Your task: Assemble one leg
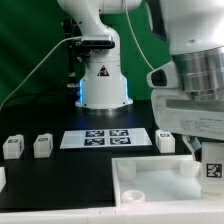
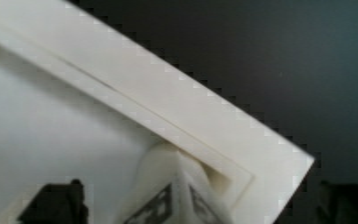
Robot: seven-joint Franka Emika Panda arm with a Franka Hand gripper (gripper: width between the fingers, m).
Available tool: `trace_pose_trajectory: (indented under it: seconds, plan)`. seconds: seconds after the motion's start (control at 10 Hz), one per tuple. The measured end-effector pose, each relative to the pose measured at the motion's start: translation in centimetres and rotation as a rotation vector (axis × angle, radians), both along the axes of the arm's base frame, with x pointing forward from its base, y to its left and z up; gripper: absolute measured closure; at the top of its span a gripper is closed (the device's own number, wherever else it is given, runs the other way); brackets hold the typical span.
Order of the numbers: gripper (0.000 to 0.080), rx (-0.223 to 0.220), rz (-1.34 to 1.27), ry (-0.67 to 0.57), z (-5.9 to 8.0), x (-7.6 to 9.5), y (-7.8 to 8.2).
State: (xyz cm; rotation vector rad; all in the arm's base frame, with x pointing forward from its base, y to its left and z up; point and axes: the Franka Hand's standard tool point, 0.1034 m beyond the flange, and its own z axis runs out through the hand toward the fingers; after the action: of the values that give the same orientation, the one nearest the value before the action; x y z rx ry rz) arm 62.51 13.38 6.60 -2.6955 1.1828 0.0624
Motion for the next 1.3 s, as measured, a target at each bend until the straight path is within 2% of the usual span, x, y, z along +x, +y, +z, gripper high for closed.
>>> trace_pose_trajectory:
  seconds: [0.2,0.4,0.5,0.6,0.7,0.8,0.9,1.1,1.3]
  plan:
    - [0.015,-0.016,0.24,-0.047,-0.1,0.0,-0.3]
    - [0.015,-0.085,0.637,-0.107,-0.2,0.2,-0.9]
    - [0.015,-0.086,0.664,-0.111,-0.2,0.2,-0.9]
    - [0.0268,-0.079,0.604,-0.102,-0.2,0.2,-0.7]
    - [0.0268,-0.079,0.609,-0.103,-0.2,0.2,-0.8]
    - [0.0405,-0.079,0.564,-0.095,-0.2,0.2,-0.9]
    - [0.0508,-0.078,0.407,-0.065,-0.4,0.1,-1.4]
    - [0.0521,-0.07,0.182,-0.026,-0.5,0.0,-1.5]
    - [0.0528,-0.042,-0.118,0.033,-0.7,0.2,-1.5]
